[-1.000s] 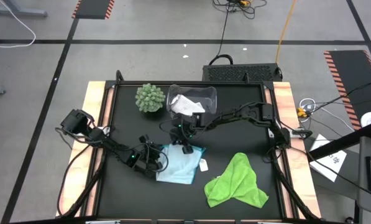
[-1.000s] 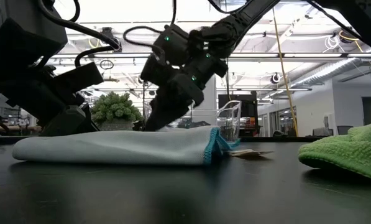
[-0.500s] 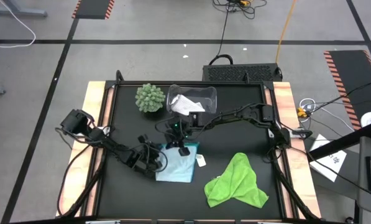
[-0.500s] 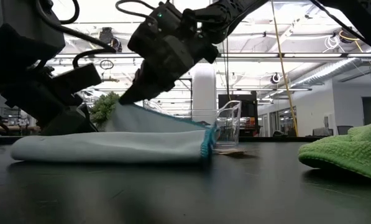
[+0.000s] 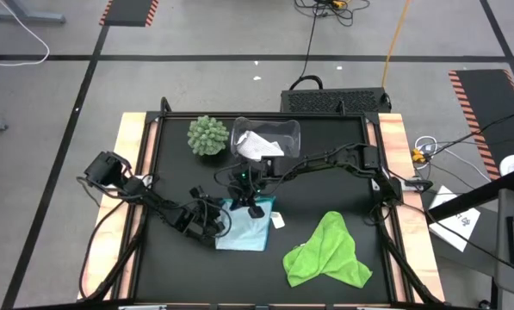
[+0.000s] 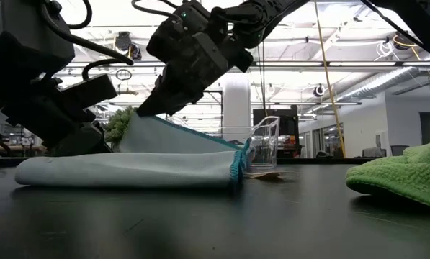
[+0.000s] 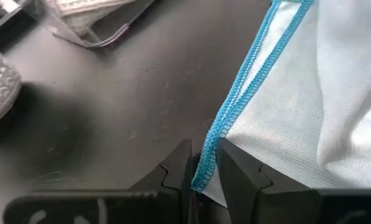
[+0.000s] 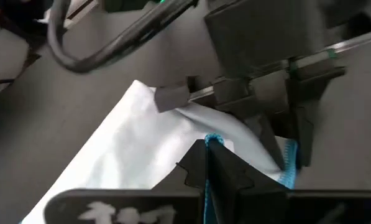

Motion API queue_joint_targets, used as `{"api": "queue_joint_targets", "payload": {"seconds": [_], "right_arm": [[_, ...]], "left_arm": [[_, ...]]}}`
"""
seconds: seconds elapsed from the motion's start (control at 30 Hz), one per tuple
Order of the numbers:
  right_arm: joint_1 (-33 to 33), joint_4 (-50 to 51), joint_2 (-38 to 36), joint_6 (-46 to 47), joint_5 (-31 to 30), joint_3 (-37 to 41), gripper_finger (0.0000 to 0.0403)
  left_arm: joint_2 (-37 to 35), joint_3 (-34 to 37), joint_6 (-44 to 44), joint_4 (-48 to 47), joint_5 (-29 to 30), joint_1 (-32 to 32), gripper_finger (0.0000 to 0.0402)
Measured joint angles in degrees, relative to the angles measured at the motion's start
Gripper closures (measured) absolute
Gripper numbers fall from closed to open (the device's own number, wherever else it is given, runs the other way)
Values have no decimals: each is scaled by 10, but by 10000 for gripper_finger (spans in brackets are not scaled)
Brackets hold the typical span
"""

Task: Fold microfiber towels
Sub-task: Fold the blue towel

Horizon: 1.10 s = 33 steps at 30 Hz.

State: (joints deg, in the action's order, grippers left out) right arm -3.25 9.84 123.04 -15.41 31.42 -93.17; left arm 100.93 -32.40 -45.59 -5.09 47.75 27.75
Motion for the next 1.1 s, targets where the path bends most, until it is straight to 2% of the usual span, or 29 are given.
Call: {"api": "queue_joint_targets", "payload": {"seconds": [0.1, 0.17, 0.47, 0.6, 0.77, 1.1], "right_arm": [[0, -21, 0, 14, -37, 0, 394], [2, -28, 0, 12, -45, 0, 375], [35, -27, 0, -3, -27, 0, 233], [46, -29, 0, 0, -20, 0, 193], [39, -47, 0, 23, -76, 0, 178], [14, -45, -4, 14, -76, 1, 177]], "left_arm": [[1, 1, -9, -4, 14, 0, 321], [1, 1, -10, -4, 15, 0, 321], [-11, 1, -8, -25, 66, 15, 321], [-35, 3, -8, -55, 69, 25, 321], [-63, 3, -10, -67, 86, 35, 321], [-98, 1, -29, -100, 121, 52, 321]]}}
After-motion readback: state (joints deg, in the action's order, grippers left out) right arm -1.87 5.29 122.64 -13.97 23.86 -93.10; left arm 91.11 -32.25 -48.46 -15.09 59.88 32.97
